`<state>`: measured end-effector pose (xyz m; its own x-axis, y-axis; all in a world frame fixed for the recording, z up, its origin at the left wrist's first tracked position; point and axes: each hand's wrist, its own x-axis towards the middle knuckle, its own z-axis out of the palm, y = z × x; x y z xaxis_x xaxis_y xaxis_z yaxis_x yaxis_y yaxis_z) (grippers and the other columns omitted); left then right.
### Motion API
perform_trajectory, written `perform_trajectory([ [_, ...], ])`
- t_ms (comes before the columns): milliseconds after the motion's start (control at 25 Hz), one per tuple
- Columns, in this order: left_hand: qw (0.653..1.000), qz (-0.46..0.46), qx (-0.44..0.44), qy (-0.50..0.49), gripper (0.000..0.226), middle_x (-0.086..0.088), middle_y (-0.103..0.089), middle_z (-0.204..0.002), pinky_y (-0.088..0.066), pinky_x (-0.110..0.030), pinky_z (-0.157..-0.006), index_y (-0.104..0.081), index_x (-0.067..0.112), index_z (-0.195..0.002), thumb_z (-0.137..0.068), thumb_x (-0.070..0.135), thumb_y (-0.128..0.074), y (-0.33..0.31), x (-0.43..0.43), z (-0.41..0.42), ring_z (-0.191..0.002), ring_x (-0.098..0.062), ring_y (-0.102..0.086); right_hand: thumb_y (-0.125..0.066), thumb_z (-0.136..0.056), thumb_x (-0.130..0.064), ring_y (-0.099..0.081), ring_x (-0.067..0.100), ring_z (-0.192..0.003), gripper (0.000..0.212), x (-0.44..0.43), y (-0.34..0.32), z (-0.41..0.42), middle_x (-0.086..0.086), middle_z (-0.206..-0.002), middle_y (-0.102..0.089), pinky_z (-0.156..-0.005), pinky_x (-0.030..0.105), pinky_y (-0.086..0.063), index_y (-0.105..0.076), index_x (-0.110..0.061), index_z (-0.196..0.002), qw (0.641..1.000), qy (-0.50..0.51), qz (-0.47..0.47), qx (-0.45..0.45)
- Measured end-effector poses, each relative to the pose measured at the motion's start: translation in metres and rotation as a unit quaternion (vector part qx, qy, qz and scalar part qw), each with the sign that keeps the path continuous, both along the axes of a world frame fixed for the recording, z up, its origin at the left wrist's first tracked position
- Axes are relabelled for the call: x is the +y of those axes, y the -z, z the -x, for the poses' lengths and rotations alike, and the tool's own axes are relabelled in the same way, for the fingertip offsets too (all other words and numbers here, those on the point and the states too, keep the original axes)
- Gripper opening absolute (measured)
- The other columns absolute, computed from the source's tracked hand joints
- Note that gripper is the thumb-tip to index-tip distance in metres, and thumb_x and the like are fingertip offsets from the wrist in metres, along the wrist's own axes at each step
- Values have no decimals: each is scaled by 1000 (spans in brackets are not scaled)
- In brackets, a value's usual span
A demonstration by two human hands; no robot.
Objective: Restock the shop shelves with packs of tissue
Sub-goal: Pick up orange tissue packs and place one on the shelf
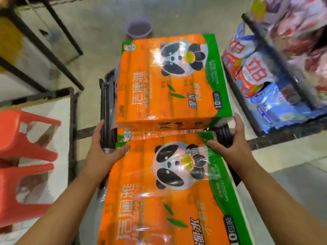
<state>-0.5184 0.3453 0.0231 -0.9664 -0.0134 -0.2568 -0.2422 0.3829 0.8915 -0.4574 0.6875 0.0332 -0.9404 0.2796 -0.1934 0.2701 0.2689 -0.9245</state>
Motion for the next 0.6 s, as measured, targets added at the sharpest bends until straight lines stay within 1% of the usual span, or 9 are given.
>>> perform_trajectory([
  [80, 999, 5, 1, 49, 115, 5, -41, -148, -43, -45, -102, -23, 58, -138, -40, 72, -80, -7, 42, -16, -129, -15, -47, -82, -59, -43, -59, 6, -107, 95, 34, -12, -50, -16, -113, -57, -88, 26, -45, -12, -86, -107, 999, 48, -16, 7],
  [160, 995, 4, 3, 99, 111, 5, -40, -149, -45, -39, -99, -23, 56, -139, -44, 67, -81, -14, 92, -46, -129, -14, -46, -80, -56, -48, -58, -2, -105, 94, 72, -25, -113, -18, -116, -56, -94, 34, -47, -15, -82, -114, 995, 97, -9, 11],
  [240, 987, -4, 11, 161, 108, 2, -37, -151, -46, -24, -85, -22, 50, -144, -57, 53, -86, -18, 148, -78, -129, -14, -45, -79, -55, -56, -61, 8, -110, 94, 113, -31, -178, -5, -123, -58, -94, 42, -51, -16, -75, -122, 989, 148, -4, 12],
  [320, 977, -10, -1, 212, 105, 1, -34, -153, -45, -20, -77, -19, 48, -145, -62, 44, -83, -21, 207, -115, -128, -14, -45, -80, -53, -60, -63, 17, -110, 94, 154, -37, -246, 2, -127, -57, -90, 47, -54, -17, -76, -121, 981, 195, 12, -3],
  [360, 971, -19, 3, 240, 104, 1, -34, -153, -47, -23, -79, -19, 50, -144, -62, 45, -83, -20, 233, -127, -129, -16, -45, -83, -52, -61, -65, 18, -106, 94, 171, -42, -274, 1, -124, -59, -86, 45, -56, -18, -78, -119, 974, 224, 14, -7],
  [400, 964, -28, -1, 263, 104, 1, -35, -152, -48, -27, -81, -20, 52, -143, -62, 47, -85, -20, 257, -139, -129, -17, -46, -85, -54, -59, -67, 14, -102, 92, 186, -45, -299, -3, -119, -60, -80, 37, -59, -19, -79, -115, 967, 255, 16, -7],
  [480, 946, -46, -19, 319, 103, 2, -39, -149, -52, -33, -84, -21, 56, -140, -62, 43, -86, -21, 317, -168, -126, -16, -50, -83, -65, -40, -67, -3, -89, 87, 218, -53, -358, -12, -107, -58, -66, 15, -55, -19, -73, -113, 948, 317, 24, -7],
  [520, 937, -58, -23, 345, 101, 2, -42, -146, -54, -32, -83, -22, 56, -140, -63, 39, -85, -22, 349, -181, -122, -12, -54, -79, -71, -28, -65, -11, -81, 85, 233, -57, -382, -15, -102, -56, -60, 9, -51, -17, -67, -115, 939, 343, 25, -5],
  [600, 916, -69, -31, 394, 99, 4, -49, -138, -54, -18, -73, -22, 47, -145, -67, 29, -81, -24, 415, -207, -107, 1, -60, -74, -75, -18, -61, -16, -73, 87, 265, -57, -428, -17, -100, -53, -56, 5, -47, -14, -57, -124, 917, 398, 12, -13],
])
